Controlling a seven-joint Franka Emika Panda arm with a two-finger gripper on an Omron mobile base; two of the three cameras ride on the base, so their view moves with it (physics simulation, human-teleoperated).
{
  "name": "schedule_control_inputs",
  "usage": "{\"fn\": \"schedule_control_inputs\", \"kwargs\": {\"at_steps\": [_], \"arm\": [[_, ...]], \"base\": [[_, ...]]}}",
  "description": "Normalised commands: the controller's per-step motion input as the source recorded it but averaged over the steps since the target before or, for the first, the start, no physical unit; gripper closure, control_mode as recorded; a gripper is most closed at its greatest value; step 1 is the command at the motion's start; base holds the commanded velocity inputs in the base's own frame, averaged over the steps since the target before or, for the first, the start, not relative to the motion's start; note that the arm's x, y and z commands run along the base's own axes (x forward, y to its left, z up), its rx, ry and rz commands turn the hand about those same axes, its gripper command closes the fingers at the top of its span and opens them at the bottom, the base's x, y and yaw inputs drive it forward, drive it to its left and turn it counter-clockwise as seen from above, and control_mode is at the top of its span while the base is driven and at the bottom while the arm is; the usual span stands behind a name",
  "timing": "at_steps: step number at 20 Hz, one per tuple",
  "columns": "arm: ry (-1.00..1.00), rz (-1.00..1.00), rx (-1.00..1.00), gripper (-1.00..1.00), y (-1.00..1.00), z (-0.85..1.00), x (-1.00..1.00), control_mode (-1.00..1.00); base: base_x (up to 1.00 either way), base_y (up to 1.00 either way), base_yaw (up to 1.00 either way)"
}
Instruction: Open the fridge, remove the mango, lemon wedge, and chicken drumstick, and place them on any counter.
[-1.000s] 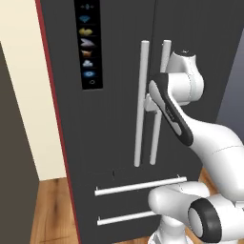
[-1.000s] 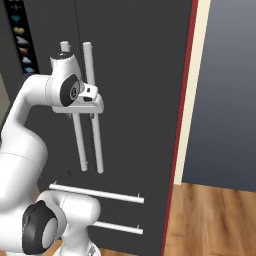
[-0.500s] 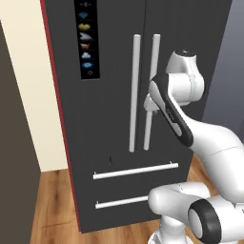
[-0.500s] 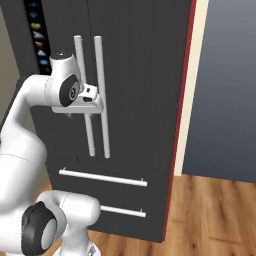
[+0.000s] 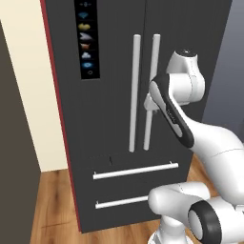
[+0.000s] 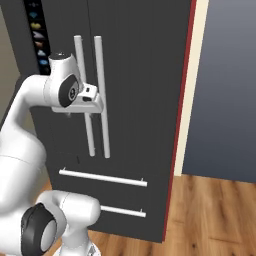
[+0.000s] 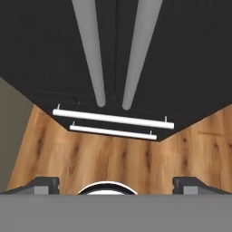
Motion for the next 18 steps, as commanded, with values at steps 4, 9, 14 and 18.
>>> {"fn": "schedule_control_inputs", "kwargs": {"at_steps": [4, 9, 14, 18], "arm": [[-0.61, 0.0, 0.0, -1.0, -0.03, 0.18, 0.0, -1.0], [-0.21, 0.0, 0.0, -1.0, 0.0, 0.17, 0.0, -1.0], [0.0, 0.0, 0.04, -1.0, -0.04, 0.0, -0.04, -1.0], [0.0, -0.01, 0.19, -1.0, -0.06, 0.32, 0.22, -1.0]], "base": [[0.0, 0.0, 0.0], [0.0, 0.0, 0.0], [0.0, 0.0, 0.0], [0.0, 0.0, 0.0]]}}
